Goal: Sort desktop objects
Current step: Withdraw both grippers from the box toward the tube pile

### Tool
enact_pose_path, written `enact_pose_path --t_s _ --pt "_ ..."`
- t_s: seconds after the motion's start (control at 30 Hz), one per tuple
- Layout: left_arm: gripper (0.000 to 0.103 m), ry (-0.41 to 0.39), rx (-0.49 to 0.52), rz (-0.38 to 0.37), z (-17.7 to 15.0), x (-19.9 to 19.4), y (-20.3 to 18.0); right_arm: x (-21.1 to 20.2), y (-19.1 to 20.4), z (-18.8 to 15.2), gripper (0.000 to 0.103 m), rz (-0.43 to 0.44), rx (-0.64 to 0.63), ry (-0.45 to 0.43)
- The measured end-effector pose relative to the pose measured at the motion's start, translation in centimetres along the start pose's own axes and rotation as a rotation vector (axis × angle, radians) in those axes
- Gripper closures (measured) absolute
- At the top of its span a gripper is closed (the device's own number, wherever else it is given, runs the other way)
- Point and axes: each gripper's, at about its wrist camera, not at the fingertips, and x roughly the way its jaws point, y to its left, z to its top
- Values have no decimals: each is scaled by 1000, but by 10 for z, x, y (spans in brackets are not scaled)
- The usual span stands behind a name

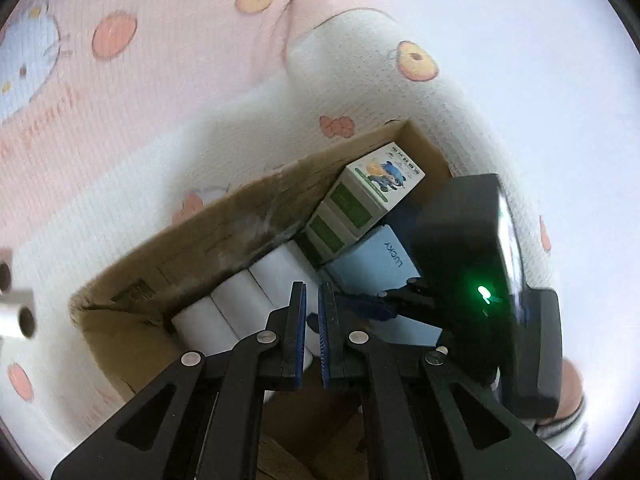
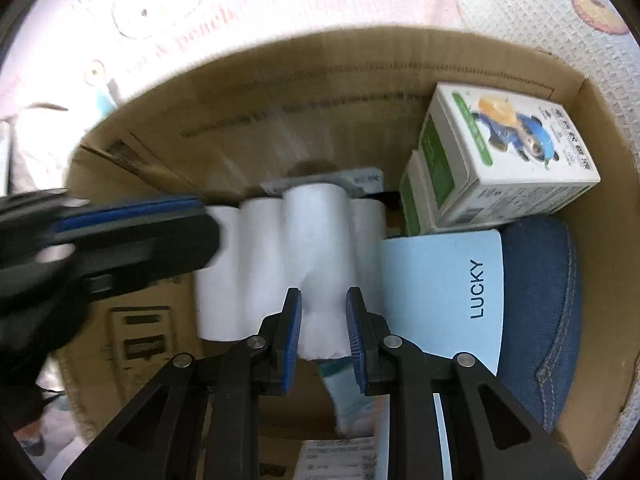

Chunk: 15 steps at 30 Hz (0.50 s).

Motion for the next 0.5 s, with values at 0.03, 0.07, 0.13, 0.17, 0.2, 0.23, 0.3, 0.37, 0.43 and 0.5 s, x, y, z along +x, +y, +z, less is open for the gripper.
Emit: enact_pose_path --t_s 0.03,0.07,0.13,0.17,0.2,0.23,0.3,0.37,0.43,0.5 --pt "96 -23 28 17 -1 -2 -1 3 -2 1 83 10 11 8" --pt "96 -41 50 27 -3 -5 0 5 -5 2 83 14 20 16" --pt "96 -81 92 24 -3 -9 -2 7 -7 6 83 11 27 29" --pt "96 -96 104 13 -2 -14 -1 6 -6 7 83 -4 22 31" --pt "96 -110 111 1 -2 -16 -1 4 -4 8 83 -23 11 23" --pt "95 -121 113 -12 -1 -17 0 1 -2 8 83 -43 -3 12" --pt "92 -137 111 -26 -4 -28 5 -10 2 9 83 -67 -12 -22" --pt "85 -165 115 -49 -4 -31 9 -29 5 8 83 -72 -1 -82" --pt "64 -190 120 -67 -9 -35 15 -47 10 8 83 -78 1 -130" --pt "59 -209 114 -79 -15 -47 20 -63 16 5 83 -103 -6 -172"
